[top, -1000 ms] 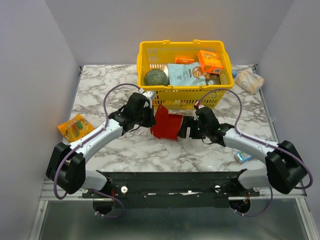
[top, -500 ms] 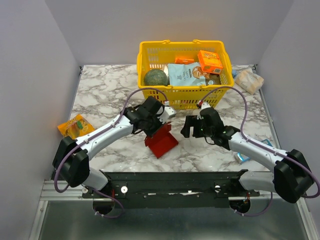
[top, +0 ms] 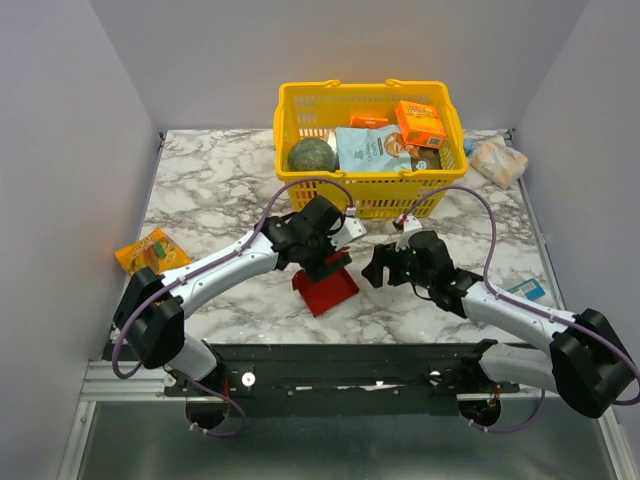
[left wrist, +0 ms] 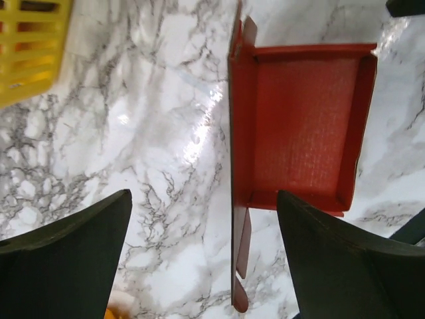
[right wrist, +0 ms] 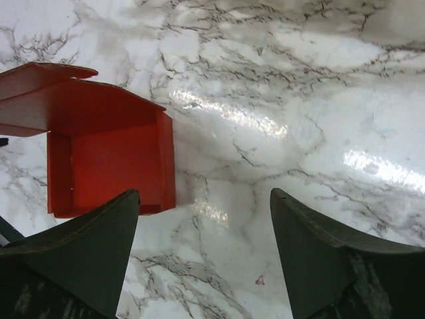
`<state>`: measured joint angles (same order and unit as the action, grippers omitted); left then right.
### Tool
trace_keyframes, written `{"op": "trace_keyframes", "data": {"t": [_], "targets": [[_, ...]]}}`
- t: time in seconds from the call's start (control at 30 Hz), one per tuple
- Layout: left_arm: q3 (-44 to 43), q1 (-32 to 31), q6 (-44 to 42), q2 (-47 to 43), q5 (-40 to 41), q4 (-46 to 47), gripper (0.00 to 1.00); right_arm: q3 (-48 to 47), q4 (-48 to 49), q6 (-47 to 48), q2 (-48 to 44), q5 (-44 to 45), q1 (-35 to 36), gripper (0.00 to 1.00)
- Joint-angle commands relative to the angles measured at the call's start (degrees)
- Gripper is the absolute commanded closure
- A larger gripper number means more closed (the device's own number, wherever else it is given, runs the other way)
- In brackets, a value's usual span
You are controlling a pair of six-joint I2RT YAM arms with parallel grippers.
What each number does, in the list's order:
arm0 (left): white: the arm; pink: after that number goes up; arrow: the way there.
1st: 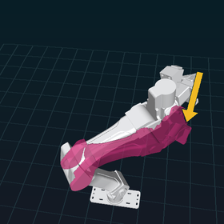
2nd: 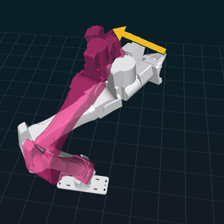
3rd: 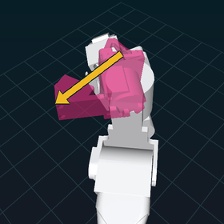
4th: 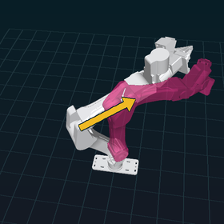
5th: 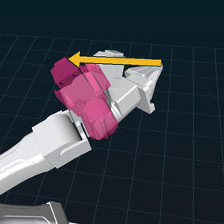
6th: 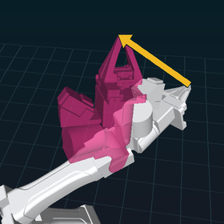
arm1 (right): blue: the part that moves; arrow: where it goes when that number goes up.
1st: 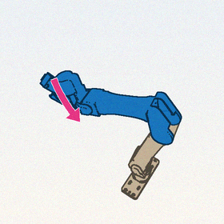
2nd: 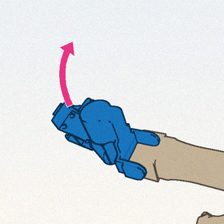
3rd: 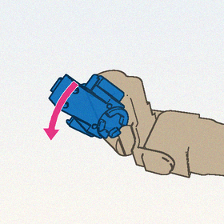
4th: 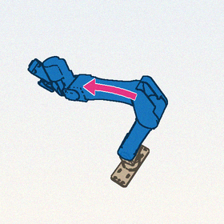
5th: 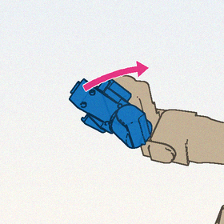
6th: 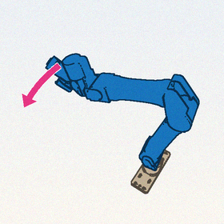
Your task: Fold the paper box
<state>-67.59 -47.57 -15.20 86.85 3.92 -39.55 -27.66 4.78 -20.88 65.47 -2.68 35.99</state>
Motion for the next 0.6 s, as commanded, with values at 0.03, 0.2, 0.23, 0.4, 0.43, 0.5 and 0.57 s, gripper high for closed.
{"op": "trace_keyframes", "data": {"t": [0.03,0.2,0.23,0.4,0.43,0.5,0.57], "targets": [[-0.61,0.90,2.01,-8.09,-0.40,6.76,0.01,-3.45,4.71,4.71,3.78,-5.57,-0.13,0.19],[2.46,2.48,10.08,-15.19,-0.85,9.48,0.01,-3.89,12.00,9.71,5.54,-9.97,-0.13,0.29],[4.81,2.57,12.28,-16.61,-0.59,10.10,0.01,-4.41,12.79,10.94,6.15,-10.85,-0.13,0.30],[16.77,2.92,32.72,-29.33,-0.67,18.18,0.01,-7.05,16.40,16.31,10.81,-13.84,-0.22,0.34],[20.62,2.92,35.91,-31.11,1.68,18.45,0.01,-7.40,16.58,16.66,12.21,-14.63,-0.13,0.34],[23.81,2.92,41.97,-35.93,4.59,17.15,0.01,-8.46,17.11,17.54,13.45,-15.43,-0.13,0.34],[27.94,3.01,44.54,-38.85,5.57,16.79,0.01,-8.29,18.68,17.89,14.15,-16.30,-0.13,0.34]]}}
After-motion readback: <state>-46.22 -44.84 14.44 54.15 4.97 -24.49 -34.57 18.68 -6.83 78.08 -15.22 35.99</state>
